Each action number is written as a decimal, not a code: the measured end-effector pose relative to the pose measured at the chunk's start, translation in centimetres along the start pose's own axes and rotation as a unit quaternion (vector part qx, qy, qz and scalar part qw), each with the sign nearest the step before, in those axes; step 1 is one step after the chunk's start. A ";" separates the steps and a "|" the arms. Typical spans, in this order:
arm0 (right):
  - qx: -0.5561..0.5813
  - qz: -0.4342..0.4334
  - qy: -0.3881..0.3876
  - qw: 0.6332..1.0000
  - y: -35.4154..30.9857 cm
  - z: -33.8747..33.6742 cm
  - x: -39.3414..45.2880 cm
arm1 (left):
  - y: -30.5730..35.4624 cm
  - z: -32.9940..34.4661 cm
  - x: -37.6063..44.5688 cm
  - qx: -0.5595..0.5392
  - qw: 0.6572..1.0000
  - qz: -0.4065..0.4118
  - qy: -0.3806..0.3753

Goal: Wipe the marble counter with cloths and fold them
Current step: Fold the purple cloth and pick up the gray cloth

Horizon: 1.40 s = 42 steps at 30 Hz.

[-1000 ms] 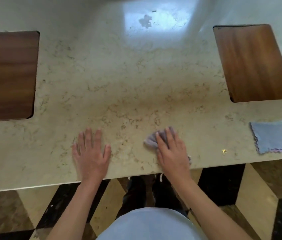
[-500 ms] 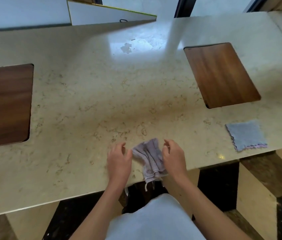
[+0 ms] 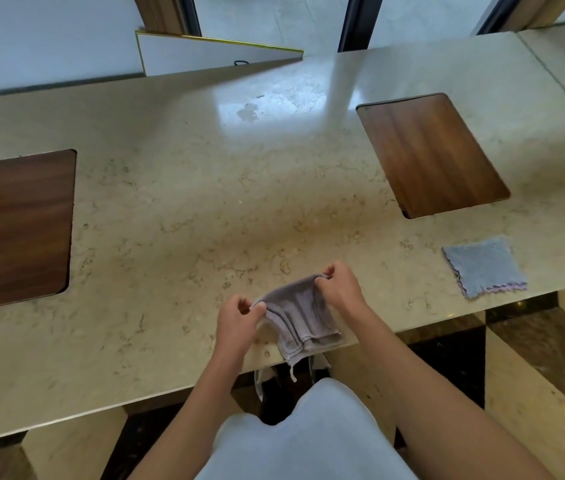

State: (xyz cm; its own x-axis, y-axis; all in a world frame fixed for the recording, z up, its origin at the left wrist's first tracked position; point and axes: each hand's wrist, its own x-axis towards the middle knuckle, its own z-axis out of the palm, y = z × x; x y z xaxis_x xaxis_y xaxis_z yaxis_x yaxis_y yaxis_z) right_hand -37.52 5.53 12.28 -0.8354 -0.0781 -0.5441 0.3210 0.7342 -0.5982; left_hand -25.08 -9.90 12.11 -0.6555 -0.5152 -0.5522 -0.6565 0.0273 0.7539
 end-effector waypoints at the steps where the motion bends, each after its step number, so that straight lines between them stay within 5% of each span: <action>1: 0.030 -0.008 -0.002 1.000 0.3 -0.8 -0.3 | -0.3 -0.4 -0.3 -0.017 1.000 0.010 -0.008; 6: 0.101 -0.079 -0.024 0.991 2.2 -5.5 -3.4 | 0.8 -0.1 -1.8 -0.054 0.996 0.058 -0.042; 14: 0.082 -0.165 0.083 0.979 6.5 -14.5 -4.9 | 5.9 6.4 -4.2 -0.047 0.979 0.179 -0.084; 21: 0.020 -0.129 0.038 0.991 13.4 -21.5 -1.6 | 7.3 16.8 -5.9 0.009 0.983 0.152 -0.101; 28: -0.086 -0.125 -0.017 0.988 15.7 -23.4 6.3 | 9.0 24.0 -2.6 0.110 0.988 0.105 0.000; 37: -0.212 -0.209 0.015 0.955 14.3 -23.6 12.6 | 11.1 26.1 0.9 0.204 0.969 0.102 0.091; 40: -0.194 -0.237 0.041 0.951 15.1 -24.2 12.4 | 11.2 26.8 0.3 0.280 0.941 0.124 0.144; 42: -0.215 -0.307 0.089 0.923 16.0 -24.7 12.0 | 10.7 27.4 -0.8 0.358 0.898 0.209 0.146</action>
State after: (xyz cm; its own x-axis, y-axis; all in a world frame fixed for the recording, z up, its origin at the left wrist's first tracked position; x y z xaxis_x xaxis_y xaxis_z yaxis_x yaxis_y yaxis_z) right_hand -53.42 32.94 10.73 -0.8738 -0.4835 -0.0521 -0.4111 0.7916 -0.4521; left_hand -41.85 14.29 10.85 -0.8432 -0.5319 -0.0782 -0.5163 0.7607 0.3933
